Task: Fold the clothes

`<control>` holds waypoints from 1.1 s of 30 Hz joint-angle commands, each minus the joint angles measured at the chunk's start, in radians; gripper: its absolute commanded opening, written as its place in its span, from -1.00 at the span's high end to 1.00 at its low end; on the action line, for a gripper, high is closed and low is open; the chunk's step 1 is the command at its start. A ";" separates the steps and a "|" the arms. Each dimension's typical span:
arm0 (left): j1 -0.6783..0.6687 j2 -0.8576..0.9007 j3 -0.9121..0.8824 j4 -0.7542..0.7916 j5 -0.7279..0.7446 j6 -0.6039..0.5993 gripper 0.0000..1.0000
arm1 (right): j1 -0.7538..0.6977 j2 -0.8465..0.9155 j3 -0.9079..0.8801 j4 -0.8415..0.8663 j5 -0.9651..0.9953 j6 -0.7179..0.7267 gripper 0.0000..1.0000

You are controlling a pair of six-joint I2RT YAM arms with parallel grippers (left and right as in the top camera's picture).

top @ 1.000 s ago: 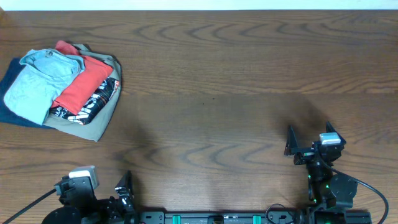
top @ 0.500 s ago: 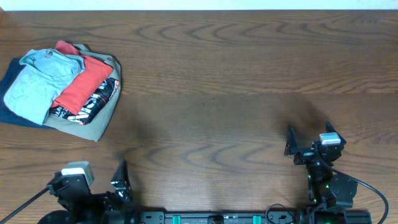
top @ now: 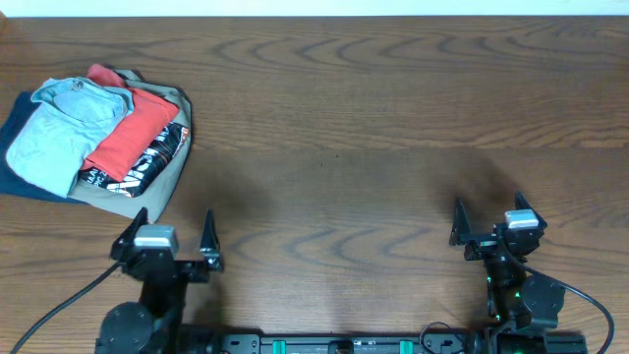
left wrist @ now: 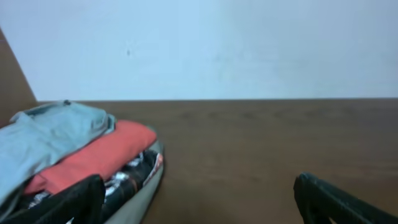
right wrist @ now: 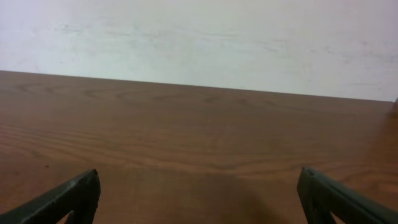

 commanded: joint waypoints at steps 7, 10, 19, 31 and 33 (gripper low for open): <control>-0.001 -0.021 -0.233 0.341 -0.039 0.024 -0.95 | 0.012 -0.007 -0.003 -0.001 -0.004 -0.011 -0.98; -0.001 -0.021 -0.309 0.453 -0.058 0.024 -0.96 | 0.012 -0.007 -0.003 -0.001 -0.004 -0.011 -0.99; -0.001 -0.021 -0.416 0.549 -0.056 0.023 -0.96 | 0.012 -0.007 -0.003 -0.001 -0.004 -0.011 -0.99; -0.001 -0.013 -0.415 0.332 -0.056 0.023 -0.96 | 0.012 -0.007 -0.003 -0.001 -0.004 -0.011 -0.98; -0.001 -0.009 -0.415 0.329 -0.056 0.023 -0.95 | 0.012 -0.007 -0.003 -0.001 -0.004 -0.011 -0.98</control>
